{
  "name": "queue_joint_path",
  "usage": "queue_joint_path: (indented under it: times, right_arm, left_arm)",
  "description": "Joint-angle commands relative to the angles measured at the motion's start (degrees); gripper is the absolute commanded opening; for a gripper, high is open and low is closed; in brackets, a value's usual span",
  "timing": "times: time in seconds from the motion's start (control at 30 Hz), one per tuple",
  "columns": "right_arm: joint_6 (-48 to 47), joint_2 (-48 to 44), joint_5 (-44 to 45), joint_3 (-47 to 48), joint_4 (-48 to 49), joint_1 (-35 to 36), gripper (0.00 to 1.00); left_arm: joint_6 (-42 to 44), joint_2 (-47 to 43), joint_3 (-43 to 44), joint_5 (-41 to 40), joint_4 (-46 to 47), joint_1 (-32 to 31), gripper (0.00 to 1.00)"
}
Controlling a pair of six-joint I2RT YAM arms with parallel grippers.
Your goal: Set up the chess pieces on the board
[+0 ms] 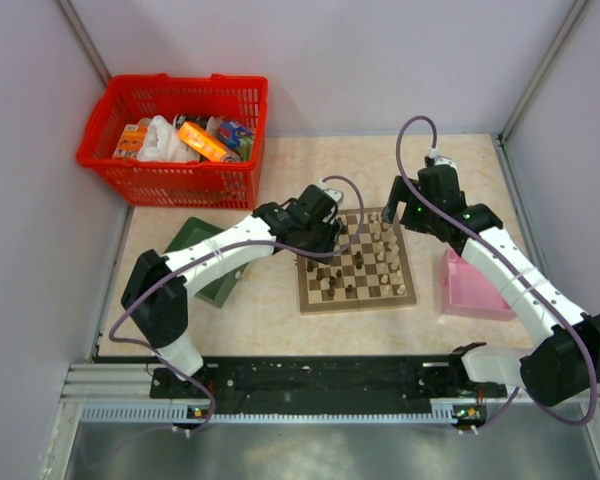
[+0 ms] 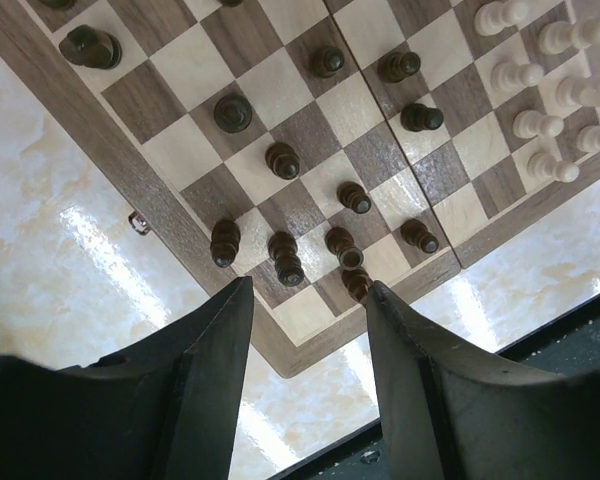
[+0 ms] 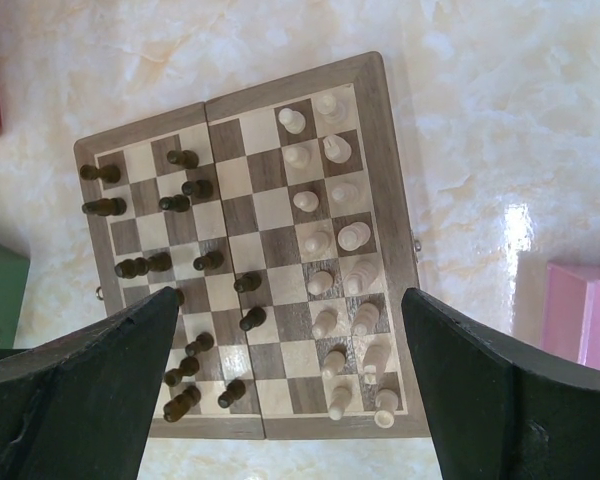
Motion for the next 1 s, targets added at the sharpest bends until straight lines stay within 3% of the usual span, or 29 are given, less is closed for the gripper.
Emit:
queue_joint_path:
  times: [0.0, 0.27, 0.43, 0.5, 0.97]
  right_arm:
    - [0.48, 0.32, -0.55, -0.18, 2.38, -0.33, 0.93]
    - [0.48, 0.5, -0.64, 0.17, 2.38, -0.25, 0.93]
    - [0.4, 0.67, -0.91, 0.44, 2.38, -0.33, 0.93]
    - [0.31, 0.85, -0.99, 0.53, 2.46, -0.25, 0.93]
    - [0.66, 1.46, -2.14, 1.14, 2.46, -0.33, 0.93]
  left_arm:
    - [0.4, -1.72, -1.0, -1.9, 0.6, -0.08, 0.55]
    - [1.19, 2.84, 4.45, -3.57, -0.72, -0.08, 0.55]
    - [-1.27, 2.59, 4.89, -10.06, -2.56, 0.09, 0.55]
    - [-2.32, 1.62, 4.11, -12.27, -3.27, 1.05, 0.53]
    - [-5.31, -3.39, -6.27, -7.45, 1.12, 4.84, 0.47]
